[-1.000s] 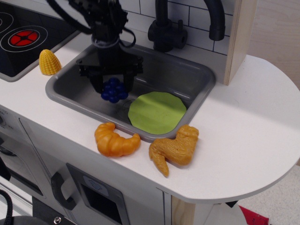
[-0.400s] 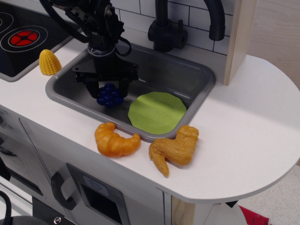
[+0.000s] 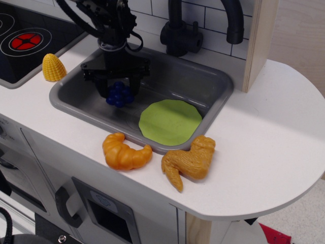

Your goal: Take blueberries off plate sink

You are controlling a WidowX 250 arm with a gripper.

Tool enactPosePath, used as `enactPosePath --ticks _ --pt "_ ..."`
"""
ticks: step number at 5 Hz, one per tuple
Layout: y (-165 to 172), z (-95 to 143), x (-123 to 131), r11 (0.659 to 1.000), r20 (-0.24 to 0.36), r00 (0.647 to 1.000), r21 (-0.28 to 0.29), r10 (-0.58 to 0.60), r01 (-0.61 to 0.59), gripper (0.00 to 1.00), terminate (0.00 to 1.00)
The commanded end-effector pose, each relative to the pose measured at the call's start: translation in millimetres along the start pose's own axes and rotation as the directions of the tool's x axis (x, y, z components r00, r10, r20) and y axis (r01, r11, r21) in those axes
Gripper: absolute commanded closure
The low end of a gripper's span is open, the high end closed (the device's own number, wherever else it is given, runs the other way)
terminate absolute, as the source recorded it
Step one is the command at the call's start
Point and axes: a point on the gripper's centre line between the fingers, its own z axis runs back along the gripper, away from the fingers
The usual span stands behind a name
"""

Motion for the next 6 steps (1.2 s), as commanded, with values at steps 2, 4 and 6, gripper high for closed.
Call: enactPosePath --ticks 2,4,6 --pt "2 51 14 1.0 0.075 0.997 -0.014 0.004 -0.003 0.0 0.0" --pt "-1 99 5 0.994 0.106 0.994 -0.102 -0.015 0.026 0.0 0.0" --pt "-1 99 5 0.994 0.106 0.994 -0.102 -0.015 0.026 0.0 1.0"
